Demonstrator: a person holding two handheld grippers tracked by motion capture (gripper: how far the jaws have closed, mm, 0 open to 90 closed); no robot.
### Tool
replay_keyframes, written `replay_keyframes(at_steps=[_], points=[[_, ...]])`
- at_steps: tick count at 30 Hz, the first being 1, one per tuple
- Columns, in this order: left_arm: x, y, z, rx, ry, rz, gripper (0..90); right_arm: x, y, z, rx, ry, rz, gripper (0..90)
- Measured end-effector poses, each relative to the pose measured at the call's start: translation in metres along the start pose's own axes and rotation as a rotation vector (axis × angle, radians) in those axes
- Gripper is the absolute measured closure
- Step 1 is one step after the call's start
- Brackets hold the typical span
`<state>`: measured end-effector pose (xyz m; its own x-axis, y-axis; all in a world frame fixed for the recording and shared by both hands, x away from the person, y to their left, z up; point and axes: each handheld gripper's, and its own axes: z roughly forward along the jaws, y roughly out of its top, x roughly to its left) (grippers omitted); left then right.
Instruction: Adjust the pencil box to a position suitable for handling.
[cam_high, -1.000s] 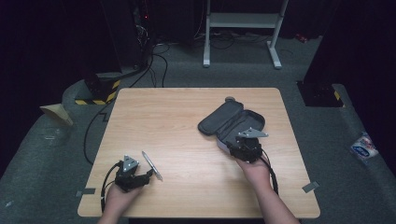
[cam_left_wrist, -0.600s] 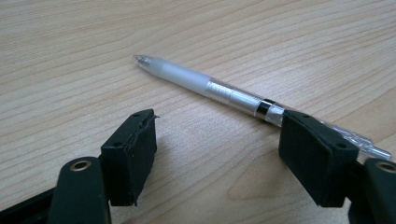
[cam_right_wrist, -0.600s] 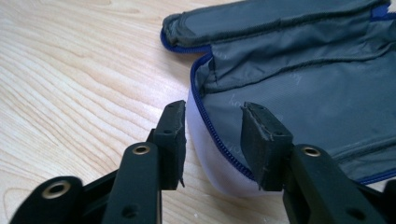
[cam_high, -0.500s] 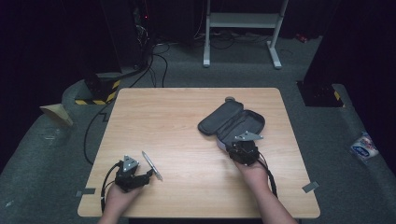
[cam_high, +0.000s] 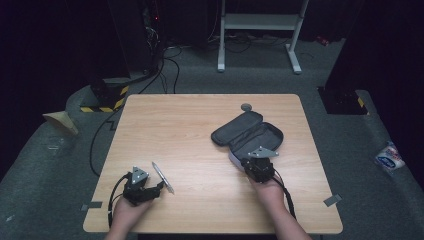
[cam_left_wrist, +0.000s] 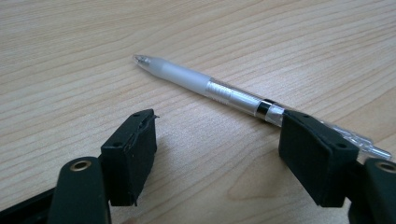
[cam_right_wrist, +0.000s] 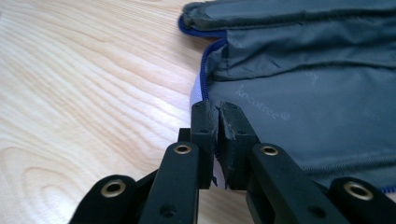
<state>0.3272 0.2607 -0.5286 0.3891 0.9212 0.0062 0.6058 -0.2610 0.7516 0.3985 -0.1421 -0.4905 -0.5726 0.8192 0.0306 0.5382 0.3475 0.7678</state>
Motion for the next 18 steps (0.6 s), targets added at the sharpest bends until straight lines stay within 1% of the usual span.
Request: replay_keyframes(at_steps=[2, 3, 4, 5, 6, 7, 10, 11, 12, 13, 14, 15, 16, 18], points=[[0.000, 0.000, 0.000, 0.000, 0.000, 0.000, 28.0, 0.005, -0.001, -0.001, -0.010, 0.009, -0.008, 84.9], [0.000, 0.000, 0.000, 0.000, 0.000, 0.000, 28.0, 0.005, -0.001, -0.001, -0.010, 0.009, -0.008, 84.9], [0.000, 0.000, 0.000, 0.001, 0.000, -0.001, 28.0, 0.011, -0.003, -0.001, -0.018, 0.021, -0.012, 85.2], [0.000, 0.000, 0.000, 0.001, 0.000, 0.000, 28.0, 0.014, -0.004, -0.001, -0.021, 0.026, -0.016, 85.3], [0.000, 0.000, 0.000, 0.000, 0.000, -0.001, 28.0, 0.014, -0.004, -0.001, -0.021, 0.026, -0.016, 85.3], [0.000, 0.000, 0.000, 0.000, 0.000, 0.000, 28.0, 0.023, -0.005, -0.001, -0.032, 0.041, -0.024, 85.3], [0.000, 0.000, 0.000, 0.000, 0.000, -0.001, 28.0, 0.035, -0.006, -0.001, -0.041, 0.059, -0.033, 85.3], [0.000, 0.000, 0.000, 0.001, 0.000, -0.001, 28.0, 0.035, -0.006, -0.001, -0.041, 0.059, -0.033, 85.3], [0.000, 0.000, 0.000, 0.001, 0.000, -0.001, 28.0, 0.039, -0.006, 0.000, -0.044, 0.065, -0.040, 85.3], [0.000, 0.000, 0.000, 0.000, 0.000, -0.001, 28.0, 0.043, -0.007, 0.000, -0.049, 0.073, -0.043, 85.3], [0.000, 0.000, 0.000, 0.000, 0.000, -0.001, 28.0, 0.050, -0.007, 0.002, -0.053, 0.093, -0.049, 85.8], [0.000, 0.000, 0.000, 0.000, 0.000, -0.001, 28.0, 0.050, -0.007, 0.002, -0.053, 0.093, -0.049, 85.8], [0.000, 0.000, 0.000, 0.001, 0.000, 0.000, 28.0, 0.058, -0.007, 0.004, -0.056, 0.110, -0.054, 85.8], [0.000, 0.000, 0.000, 0.000, 0.000, 0.000, 28.0, 0.065, -0.006, 0.006, -0.059, 0.122, -0.062, 85.7]])
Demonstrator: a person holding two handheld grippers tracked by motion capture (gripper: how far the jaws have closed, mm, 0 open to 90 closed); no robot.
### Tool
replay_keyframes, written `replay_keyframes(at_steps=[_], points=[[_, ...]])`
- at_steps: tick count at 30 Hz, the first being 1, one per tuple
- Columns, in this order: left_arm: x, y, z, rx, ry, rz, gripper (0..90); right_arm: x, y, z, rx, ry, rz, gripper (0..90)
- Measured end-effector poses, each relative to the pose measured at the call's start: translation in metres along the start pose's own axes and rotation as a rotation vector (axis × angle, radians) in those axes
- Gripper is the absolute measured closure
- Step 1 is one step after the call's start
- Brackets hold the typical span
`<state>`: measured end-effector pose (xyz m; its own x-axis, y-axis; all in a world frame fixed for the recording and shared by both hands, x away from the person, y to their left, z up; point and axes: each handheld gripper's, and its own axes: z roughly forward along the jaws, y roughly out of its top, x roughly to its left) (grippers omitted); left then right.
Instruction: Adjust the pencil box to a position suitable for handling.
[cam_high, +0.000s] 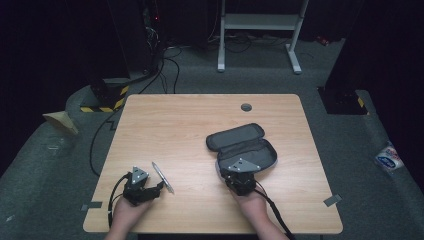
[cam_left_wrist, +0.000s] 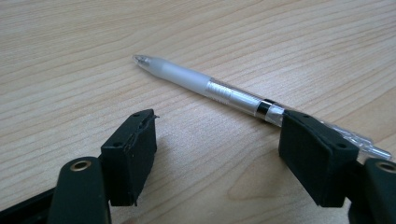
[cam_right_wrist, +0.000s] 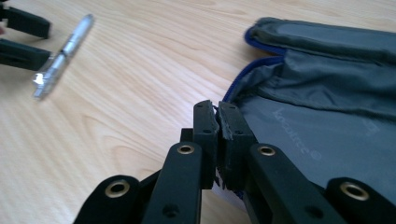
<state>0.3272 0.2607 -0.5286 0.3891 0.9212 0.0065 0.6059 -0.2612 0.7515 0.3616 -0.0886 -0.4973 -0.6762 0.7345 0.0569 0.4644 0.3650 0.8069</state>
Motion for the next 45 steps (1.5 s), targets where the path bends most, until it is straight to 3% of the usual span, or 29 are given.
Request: replay_keyframes(at_steps=[9, 16, 21, 24, 25, 26, 27, 29, 31, 34, 39, 43, 45], points=[[0.000, 0.000, 0.000, 0.000, -0.002, 0.001, 28.0, 0.025, 0.005, 0.011, -0.002, 0.044, -0.036, 84.0], [0.000, 0.000, 0.000, 0.000, -0.003, 0.001, 28.0, 0.022, 0.010, 0.006, -0.017, 0.037, -0.024, 72.0], [0.000, 0.000, 0.000, 0.000, -0.004, -0.002, 28.0, 0.002, 0.016, -0.013, -0.054, -0.011, 0.005, 65.0], [0.000, 0.000, 0.000, 0.000, -0.003, -0.002, 28.0, -0.026, 0.018, -0.030, -0.071, -0.091, 0.029, 61.6], [0.000, 0.000, 0.000, 0.000, -0.003, -0.002, 28.0, -0.026, 0.018, -0.030, -0.071, -0.091, 0.029, 61.6], [0.000, 0.000, 0.000, 0.000, -0.003, -0.002, 28.0, -0.041, 0.016, -0.039, -0.076, -0.130, 0.056, 60.9], [0.000, 0.000, 0.000, 0.000, -0.003, -0.002, 28.0, -0.041, 0.016, -0.039, -0.076, -0.130, 0.056, 60.9], [0.000, 0.000, 0.000, 0.000, -0.003, -0.002, 28.0, -0.065, 0.013, -0.051, -0.081, -0.186, 0.087, 60.1], [0.000, 0.000, 0.000, 0.000, -0.003, -0.002, 28.0, -0.070, 0.012, -0.053, -0.080, -0.200, 0.092, 59.6], [-0.001, 0.000, 0.000, 0.002, -0.001, -0.003, 28.0, -0.096, 0.006, -0.062, -0.070, -0.269, 0.135, 57.1], [0.000, 0.000, -0.001, 0.002, 0.002, -0.007, 28.7, -0.114, -0.004, -0.066, -0.049, -0.290, 0.182, 55.3], [0.001, -0.001, -0.002, -0.002, 0.014, -0.013, 30.1, -0.119, -0.012, -0.064, -0.031, -0.293, 0.198, 56.3], [0.005, -0.002, -0.007, -0.012, 0.020, -0.056, 38.5, -0.122, -0.019, -0.063, -0.022, -0.270, 0.223, 60.2]])
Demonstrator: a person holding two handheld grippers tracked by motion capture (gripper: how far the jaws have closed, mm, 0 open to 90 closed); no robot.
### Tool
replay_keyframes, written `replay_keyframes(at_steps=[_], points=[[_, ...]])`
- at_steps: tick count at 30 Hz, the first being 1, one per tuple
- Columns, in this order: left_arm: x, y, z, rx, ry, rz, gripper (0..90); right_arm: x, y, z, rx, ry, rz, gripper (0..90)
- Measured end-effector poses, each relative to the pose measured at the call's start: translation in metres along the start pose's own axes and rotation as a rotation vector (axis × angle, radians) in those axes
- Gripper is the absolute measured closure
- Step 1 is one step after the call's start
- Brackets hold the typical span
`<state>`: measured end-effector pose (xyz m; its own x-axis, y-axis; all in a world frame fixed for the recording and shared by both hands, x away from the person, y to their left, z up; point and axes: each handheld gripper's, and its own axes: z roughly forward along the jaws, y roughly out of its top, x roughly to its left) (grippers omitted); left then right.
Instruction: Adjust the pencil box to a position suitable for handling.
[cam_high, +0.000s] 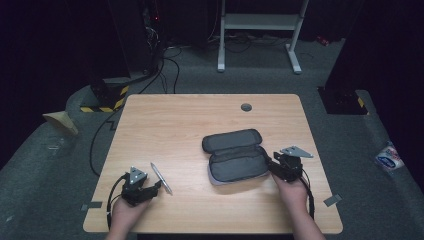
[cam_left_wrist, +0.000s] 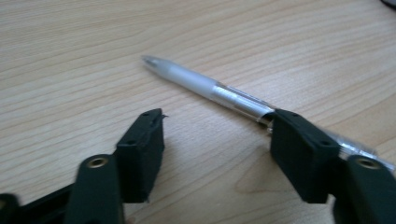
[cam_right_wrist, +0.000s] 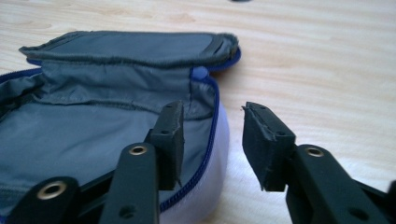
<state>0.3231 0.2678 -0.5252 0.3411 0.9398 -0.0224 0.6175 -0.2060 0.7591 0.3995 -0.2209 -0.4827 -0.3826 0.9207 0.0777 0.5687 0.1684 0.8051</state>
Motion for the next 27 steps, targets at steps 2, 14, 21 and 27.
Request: replay_keyframes(at_steps=[2, 14, 21, 27], points=[[0.005, -0.002, -0.005, -0.017, 0.013, -0.020, 46.1, 0.000, -0.003, 0.001, 0.006, 0.007, 0.000, 63.1], [-0.023, 0.023, -0.031, -0.194, -0.031, -0.020, 65.7, 0.002, -0.013, 0.000, 0.005, 0.021, 0.001, 76.9], [-0.083, 0.052, -0.011, -0.187, -0.128, 0.062, 73.0, 0.004, -0.023, -0.002, -0.013, 0.037, 0.008, 79.1], [-0.121, 0.072, 0.021, -0.164, -0.228, 0.009, 63.3, 0.007, -0.028, -0.005, -0.030, 0.053, 0.002, 78.9]])
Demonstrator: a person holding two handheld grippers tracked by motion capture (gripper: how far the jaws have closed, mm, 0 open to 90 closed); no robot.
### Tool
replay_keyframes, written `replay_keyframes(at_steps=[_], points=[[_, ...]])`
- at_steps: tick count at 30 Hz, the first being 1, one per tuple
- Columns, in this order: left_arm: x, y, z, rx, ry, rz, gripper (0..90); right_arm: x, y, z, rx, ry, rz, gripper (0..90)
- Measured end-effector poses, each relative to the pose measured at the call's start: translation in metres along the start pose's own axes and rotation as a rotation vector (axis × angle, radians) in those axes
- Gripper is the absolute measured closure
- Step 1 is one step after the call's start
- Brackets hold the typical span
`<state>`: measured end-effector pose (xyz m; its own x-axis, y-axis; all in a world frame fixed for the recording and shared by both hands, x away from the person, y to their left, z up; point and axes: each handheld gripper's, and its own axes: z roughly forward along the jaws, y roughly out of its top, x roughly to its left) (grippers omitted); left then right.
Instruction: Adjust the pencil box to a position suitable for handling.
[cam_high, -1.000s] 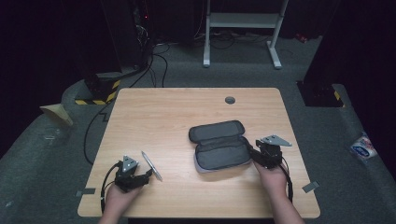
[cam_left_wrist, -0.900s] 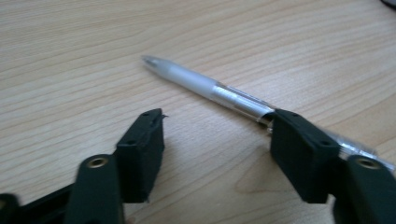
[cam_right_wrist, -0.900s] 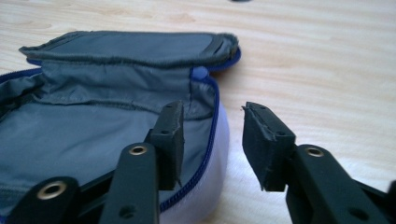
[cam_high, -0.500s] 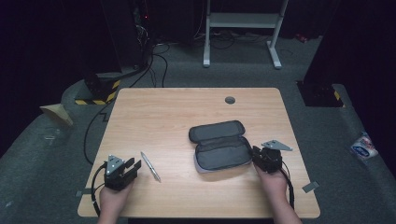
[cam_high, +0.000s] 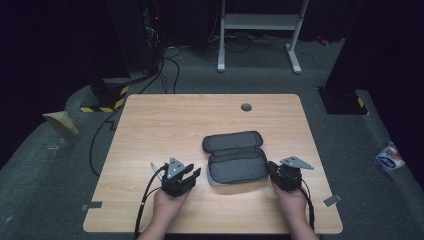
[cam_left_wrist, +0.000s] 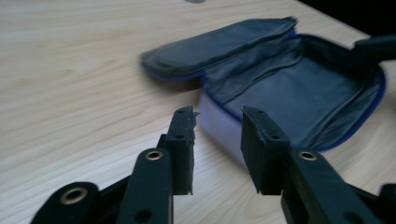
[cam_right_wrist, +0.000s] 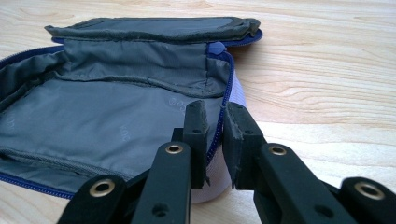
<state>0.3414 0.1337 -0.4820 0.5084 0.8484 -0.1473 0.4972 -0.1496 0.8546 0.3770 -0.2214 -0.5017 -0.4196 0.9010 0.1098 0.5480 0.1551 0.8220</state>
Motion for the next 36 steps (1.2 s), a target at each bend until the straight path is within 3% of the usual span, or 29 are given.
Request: replay_keyframes(at_steps=[9, 13, 21, 28, 36], points=[[-0.013, -0.002, 0.025, 0.037, -0.023, -0.025, 59.7, 0.006, -0.003, 0.000, -0.007, 0.013, -0.002, 78.7], [-0.012, -0.008, 0.025, 0.049, -0.010, -0.017, 66.5, 0.013, -0.005, 0.000, -0.009, 0.026, -0.011, 78.6], [0.004, -0.016, 0.015, 0.053, -0.008, -0.032, 75.1, 0.031, -0.004, 0.003, -0.005, 0.061, -0.030, 77.8], [0.032, -0.020, -0.001, 0.048, 0.036, -0.057, 78.8, 0.058, 0.000, 0.019, -0.009, 0.100, -0.061, 77.9], [0.035, -0.019, 0.001, 0.041, 0.040, -0.063, 79.4, 0.064, 0.005, 0.028, -0.013, 0.100, -0.059, 76.4]])
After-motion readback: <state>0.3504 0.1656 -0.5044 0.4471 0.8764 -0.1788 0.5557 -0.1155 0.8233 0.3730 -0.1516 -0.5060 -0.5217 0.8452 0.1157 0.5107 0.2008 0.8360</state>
